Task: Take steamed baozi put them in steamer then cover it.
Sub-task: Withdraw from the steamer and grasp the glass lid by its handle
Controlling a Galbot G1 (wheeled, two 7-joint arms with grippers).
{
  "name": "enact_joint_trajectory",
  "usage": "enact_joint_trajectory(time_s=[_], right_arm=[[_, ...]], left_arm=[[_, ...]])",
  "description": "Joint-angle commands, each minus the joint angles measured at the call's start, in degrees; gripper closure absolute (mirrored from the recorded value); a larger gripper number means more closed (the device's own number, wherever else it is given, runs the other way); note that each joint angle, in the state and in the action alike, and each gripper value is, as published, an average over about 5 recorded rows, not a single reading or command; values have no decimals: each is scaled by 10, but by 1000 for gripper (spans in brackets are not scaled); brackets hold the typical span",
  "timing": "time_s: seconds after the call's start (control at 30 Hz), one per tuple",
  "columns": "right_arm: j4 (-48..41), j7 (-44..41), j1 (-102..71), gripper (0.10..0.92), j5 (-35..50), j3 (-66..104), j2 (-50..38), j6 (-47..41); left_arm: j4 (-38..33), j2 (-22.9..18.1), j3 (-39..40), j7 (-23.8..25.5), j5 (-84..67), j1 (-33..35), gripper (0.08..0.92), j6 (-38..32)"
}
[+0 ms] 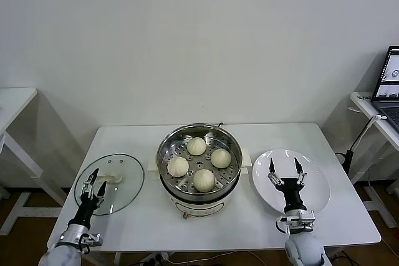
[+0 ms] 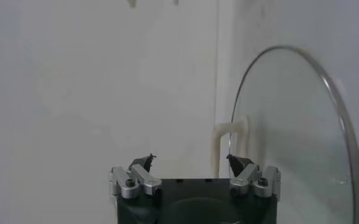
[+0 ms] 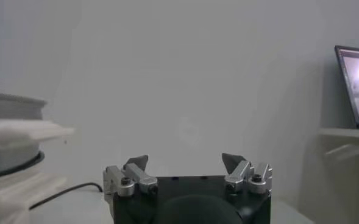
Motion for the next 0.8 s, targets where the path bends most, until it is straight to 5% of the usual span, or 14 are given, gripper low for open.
enact_joint_trajectory(time_s=[0.03,0.8], right_arm=[[-2,-1,-12,203,-8,9,10,3],[-6,-5,-15,203,-18,18,16,11]], left_arm=[[42,1,10,-1,14,-44,177,11],[80,-6,29,9,11,-87,177,22]])
